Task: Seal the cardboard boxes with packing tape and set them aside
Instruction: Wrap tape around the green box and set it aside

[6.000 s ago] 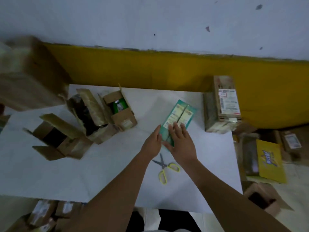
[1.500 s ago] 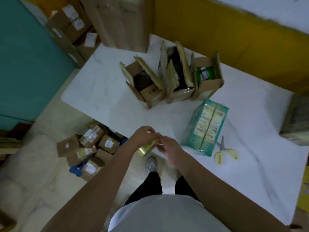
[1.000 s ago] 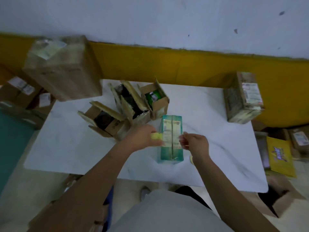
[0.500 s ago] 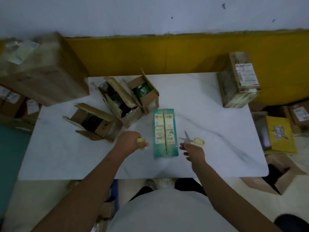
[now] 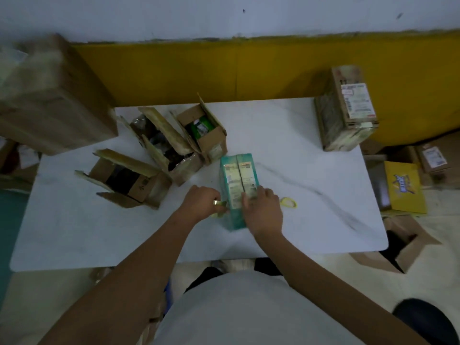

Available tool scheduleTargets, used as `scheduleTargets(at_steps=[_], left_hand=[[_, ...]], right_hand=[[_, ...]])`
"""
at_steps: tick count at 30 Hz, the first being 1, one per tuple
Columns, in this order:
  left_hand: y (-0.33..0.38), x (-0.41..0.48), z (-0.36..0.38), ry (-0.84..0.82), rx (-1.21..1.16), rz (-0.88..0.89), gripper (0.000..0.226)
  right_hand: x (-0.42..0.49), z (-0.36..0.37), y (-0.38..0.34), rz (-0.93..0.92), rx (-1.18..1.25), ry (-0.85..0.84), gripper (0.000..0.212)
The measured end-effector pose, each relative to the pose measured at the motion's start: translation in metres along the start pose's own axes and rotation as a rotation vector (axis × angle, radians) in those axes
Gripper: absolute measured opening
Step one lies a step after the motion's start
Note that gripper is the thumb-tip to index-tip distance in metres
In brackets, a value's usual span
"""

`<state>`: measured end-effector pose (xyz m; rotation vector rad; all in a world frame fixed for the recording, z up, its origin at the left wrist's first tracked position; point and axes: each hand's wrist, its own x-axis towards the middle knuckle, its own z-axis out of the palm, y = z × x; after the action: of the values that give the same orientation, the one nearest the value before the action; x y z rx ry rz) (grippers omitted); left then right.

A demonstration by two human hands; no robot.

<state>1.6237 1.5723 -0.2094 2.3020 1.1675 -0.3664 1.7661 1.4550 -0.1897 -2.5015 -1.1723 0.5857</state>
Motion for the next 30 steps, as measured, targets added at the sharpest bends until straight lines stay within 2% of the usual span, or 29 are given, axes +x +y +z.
scheduleTargets(at_steps=[3,4,6,9,13,15,18,20,22,24,27,30], left_hand=[[0.016,0.000,-0.003,-0.039,0.020,-0.003,0.029],[0.017,-0.001,-0.003,-0.040,0.044,0.007,0.025],[0.016,-0.003,0.002,-0.007,0.014,0.012,0.029],[0.013,-0.008,0.009,-0.030,-0.197,-0.033,0.046],[0.024,-0.019,-0.007,-0.140,-0.460,-0.099,0.051],[0.033,-0.023,-0.028,-0.100,-0.452,-0.071,0.049],[0.034,-0.028,-0.065,0.037,-0.284,-0.029,0.055],[0.024,-0.033,-0.079,0.116,-0.177,-0.042,0.074],[0.021,-0.035,-0.085,0.154,-0.136,-0.025,0.086],[0.031,-0.035,-0.087,0.130,-0.145,0.001,0.080],[0.048,-0.034,-0.093,0.120,-0.189,0.000,0.062],[0.054,-0.035,-0.101,0.137,-0.183,0.003,0.061]], right_hand=[[-0.002,0.014,-0.014,0.054,-0.118,-0.189,0.107],[0.000,0.019,-0.012,0.084,-0.143,-0.233,0.118],[0.006,0.021,-0.004,0.115,-0.128,-0.258,0.124],[0.017,0.012,0.008,0.138,-0.030,-0.284,0.124],[0.039,-0.023,0.031,0.187,0.212,-0.353,0.112],[0.046,-0.041,0.040,0.215,0.360,-0.386,0.101],[0.056,-0.072,0.056,0.260,0.662,-0.345,0.100],[0.061,-0.096,0.067,0.236,0.763,-0.338,0.081],[0.062,-0.120,0.068,0.189,0.857,-0.370,0.050],[0.059,-0.135,0.063,0.164,0.989,-0.405,0.034],[0.057,-0.146,0.057,0.138,1.117,-0.446,0.031],[0.057,-0.150,0.055,0.178,1.180,-0.492,0.032]])
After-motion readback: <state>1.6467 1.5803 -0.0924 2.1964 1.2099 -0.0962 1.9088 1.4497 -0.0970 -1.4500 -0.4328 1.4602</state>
